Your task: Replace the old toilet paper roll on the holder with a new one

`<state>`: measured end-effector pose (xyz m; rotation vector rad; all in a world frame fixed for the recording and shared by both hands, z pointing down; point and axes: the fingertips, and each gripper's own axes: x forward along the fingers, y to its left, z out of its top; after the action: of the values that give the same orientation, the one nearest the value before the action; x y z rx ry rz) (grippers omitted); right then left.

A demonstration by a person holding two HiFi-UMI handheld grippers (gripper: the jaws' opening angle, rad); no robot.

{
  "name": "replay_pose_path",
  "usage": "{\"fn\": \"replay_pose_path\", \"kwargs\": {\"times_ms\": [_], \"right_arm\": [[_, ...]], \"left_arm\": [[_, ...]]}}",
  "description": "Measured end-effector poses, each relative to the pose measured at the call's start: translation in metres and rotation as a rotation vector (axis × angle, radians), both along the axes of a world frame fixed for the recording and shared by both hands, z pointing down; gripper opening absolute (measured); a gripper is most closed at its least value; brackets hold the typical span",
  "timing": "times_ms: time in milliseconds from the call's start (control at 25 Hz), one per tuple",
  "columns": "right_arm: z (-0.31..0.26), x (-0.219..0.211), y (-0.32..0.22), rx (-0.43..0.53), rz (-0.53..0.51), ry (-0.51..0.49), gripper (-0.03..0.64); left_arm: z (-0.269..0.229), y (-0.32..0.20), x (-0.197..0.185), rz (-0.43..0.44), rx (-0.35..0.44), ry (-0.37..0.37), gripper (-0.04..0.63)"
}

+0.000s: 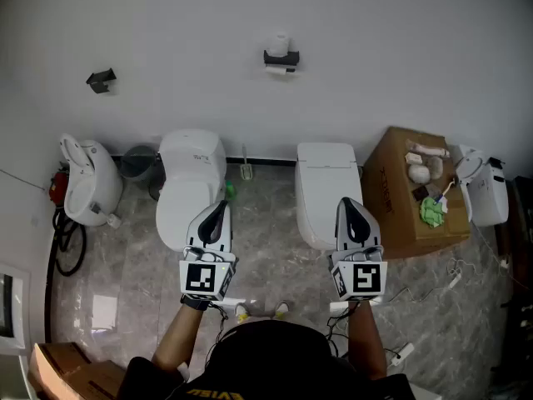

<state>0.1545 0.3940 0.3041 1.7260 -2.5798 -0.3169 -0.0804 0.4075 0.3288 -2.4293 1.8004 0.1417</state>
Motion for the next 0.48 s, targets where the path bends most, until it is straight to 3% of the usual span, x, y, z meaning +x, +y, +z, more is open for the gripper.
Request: {"fn": "replay_pose_path", "kwargs": {"times_ms": [480], "right_arm": [[0.004,-0.02,0.003,-0.027,0.007,0.004,-0.005]], "left_arm": [[-0.001,0.004,-0.008,0.03,-0.005,-0.038,0.012]]}}
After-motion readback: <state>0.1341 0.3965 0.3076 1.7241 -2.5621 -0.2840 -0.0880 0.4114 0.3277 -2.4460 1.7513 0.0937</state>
